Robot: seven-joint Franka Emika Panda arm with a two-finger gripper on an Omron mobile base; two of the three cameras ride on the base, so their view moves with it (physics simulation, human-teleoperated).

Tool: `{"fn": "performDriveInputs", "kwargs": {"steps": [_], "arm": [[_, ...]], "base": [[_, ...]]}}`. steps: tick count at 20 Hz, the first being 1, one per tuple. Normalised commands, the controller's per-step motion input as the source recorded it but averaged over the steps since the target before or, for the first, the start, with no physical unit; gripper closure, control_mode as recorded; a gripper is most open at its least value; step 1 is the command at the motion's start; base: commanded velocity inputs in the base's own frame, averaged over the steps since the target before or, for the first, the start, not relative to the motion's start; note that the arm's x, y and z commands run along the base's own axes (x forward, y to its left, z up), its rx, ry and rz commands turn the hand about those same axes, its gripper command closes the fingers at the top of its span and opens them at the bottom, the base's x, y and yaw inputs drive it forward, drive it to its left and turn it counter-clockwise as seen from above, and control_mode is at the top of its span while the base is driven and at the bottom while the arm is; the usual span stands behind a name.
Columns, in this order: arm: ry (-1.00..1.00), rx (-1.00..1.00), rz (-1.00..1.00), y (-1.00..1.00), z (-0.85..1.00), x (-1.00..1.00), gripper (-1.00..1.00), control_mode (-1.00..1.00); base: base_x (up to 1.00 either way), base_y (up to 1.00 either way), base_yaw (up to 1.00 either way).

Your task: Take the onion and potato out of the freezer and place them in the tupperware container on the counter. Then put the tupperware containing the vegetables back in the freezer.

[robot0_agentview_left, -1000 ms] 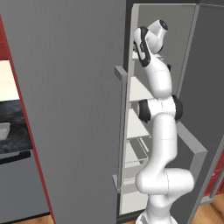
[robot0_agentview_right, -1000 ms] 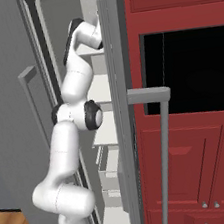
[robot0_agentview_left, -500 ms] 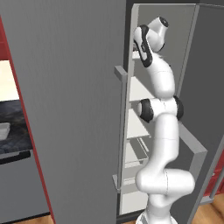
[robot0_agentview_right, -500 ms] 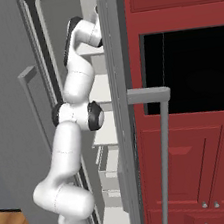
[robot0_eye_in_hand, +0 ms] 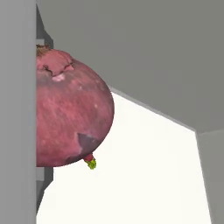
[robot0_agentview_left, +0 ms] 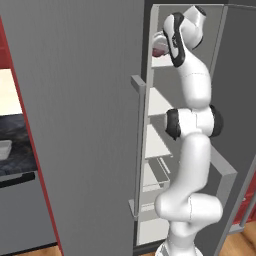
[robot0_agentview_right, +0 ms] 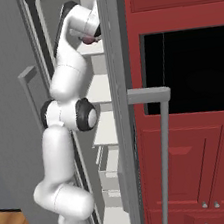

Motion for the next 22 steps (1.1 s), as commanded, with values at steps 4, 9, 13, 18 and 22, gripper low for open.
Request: {"fn": "performDriveInputs", "kwargs": {"steps": [4,9,13,18,22], "arm": [[-0.30,-0.01,0.00,0.10,-0.02,-1.00,1.00,-1.00],[-0.31,-0.02,0.00,0.05,0.00,-1.00,1.00,-1.00],[-0.31,-0.01,0.00,0.06,-0.04,-1.00,1.00,-1.00],[-0.20,-0.02,0.00,0.18,0.16,-1.00,1.00,-1.00],[-0.01,-0.09,0.00,0.26,0.43,-1.00,1.00,-1.00]], "base": [[0.00,0.00,0.00],[0.00,0.00,0.00],[0.00,0.00,0.00],[0.00,0.00,0.00],[0.00,0.00,0.00]]}}
